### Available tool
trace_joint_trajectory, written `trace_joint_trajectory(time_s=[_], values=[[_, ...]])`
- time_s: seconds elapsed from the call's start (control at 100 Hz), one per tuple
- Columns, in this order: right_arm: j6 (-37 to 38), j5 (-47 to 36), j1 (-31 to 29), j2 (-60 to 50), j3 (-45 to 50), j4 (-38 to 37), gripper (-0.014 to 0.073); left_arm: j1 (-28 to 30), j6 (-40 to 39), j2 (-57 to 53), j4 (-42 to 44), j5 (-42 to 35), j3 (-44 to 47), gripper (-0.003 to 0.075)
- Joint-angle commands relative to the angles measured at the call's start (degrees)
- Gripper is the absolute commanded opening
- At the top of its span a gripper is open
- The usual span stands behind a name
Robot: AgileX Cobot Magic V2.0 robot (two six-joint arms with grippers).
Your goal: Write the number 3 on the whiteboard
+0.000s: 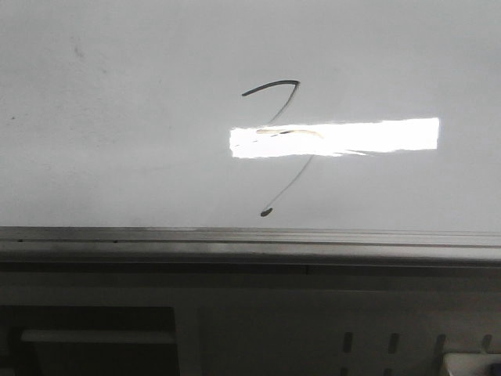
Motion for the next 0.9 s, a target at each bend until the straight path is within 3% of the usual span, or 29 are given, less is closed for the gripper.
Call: trace_joint_trajectory(time_s=[0.0,0.08,0.23,0.31,0.41,0.48,0.57,0.68,0.89], values=[[-0.3,-4.46,0.18,-0.81,-1.8,4.72,-0.0024,-0.07,-2.11,-0.33,-3.15,-5.82,-1.94,-0.002],[-0.3,-5.21,0.18,-0.81,-1.8,4.72,0.0085,-0.07,-3.05,-0.33,-5.05,-6.77,-1.69,-0.002],[0.42,-7.68,-1.56,-2.17,-1.8,4.5,0.0479,-0.07,-7.72,-0.58,-5.67,-12.0,0.53,-0.002],[0.42,-8.21,-4.01,-4.4,-1.8,4.5,0.0559,-0.07,-11.24,-0.82,-5.67,-16.25,3.01,-0.002],[2.14,-8.1,-7.89,-7.79,-1.8,4.5,0.0515,-0.07,-17.81,-1.01,-5.67,-24.08,8.26,-0.002],[4.29,-7.4,-10.77,-10.08,-1.8,4.5,0.043,-0.07,-21.47,-1.01,-5.67,-31.02,12.11,-0.002],[5.99,-5.58,-14.28,-12.9,-1.69,4.5,0.0234,-0.07,-24.55,-0.48,-5.67,-40.52,16.49,-0.002],[6.1,-3.51,-17.58,-15.35,-0.73,4.5,-0.0066,-0.07,-24.79,0.8,-5.67,-48.98,20.35,-0.002],[6.99,-3.42,-21.31,-16.97,3.68,4.5,-0.0052,-0.07,-24.79,5.36,-5.96,-61.58,22.95,-0.002]])
